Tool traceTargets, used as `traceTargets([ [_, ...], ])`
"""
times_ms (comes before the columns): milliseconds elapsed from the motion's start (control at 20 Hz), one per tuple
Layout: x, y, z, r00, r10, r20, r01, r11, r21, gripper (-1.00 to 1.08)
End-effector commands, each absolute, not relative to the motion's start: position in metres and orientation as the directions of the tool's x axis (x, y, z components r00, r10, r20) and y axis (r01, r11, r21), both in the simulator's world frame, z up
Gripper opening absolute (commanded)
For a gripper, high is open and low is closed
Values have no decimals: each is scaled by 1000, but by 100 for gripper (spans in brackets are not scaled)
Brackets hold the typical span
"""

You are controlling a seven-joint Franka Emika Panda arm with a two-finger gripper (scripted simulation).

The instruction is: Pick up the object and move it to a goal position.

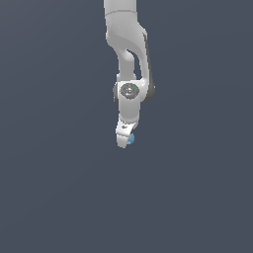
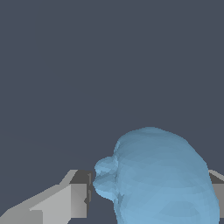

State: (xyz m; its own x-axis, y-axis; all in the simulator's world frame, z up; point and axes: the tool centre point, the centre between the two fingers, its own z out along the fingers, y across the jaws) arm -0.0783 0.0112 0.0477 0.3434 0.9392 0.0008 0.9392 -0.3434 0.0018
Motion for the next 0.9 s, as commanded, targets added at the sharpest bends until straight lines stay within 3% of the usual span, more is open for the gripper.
traceTargets([
  [0,-78,11,48,343,939,0,939,-343,2,-100],
  [400,-69,35,61,343,939,0,939,-343,2,-100],
  [850,-39,105,99,343,939,1,939,-343,1,-100],
])
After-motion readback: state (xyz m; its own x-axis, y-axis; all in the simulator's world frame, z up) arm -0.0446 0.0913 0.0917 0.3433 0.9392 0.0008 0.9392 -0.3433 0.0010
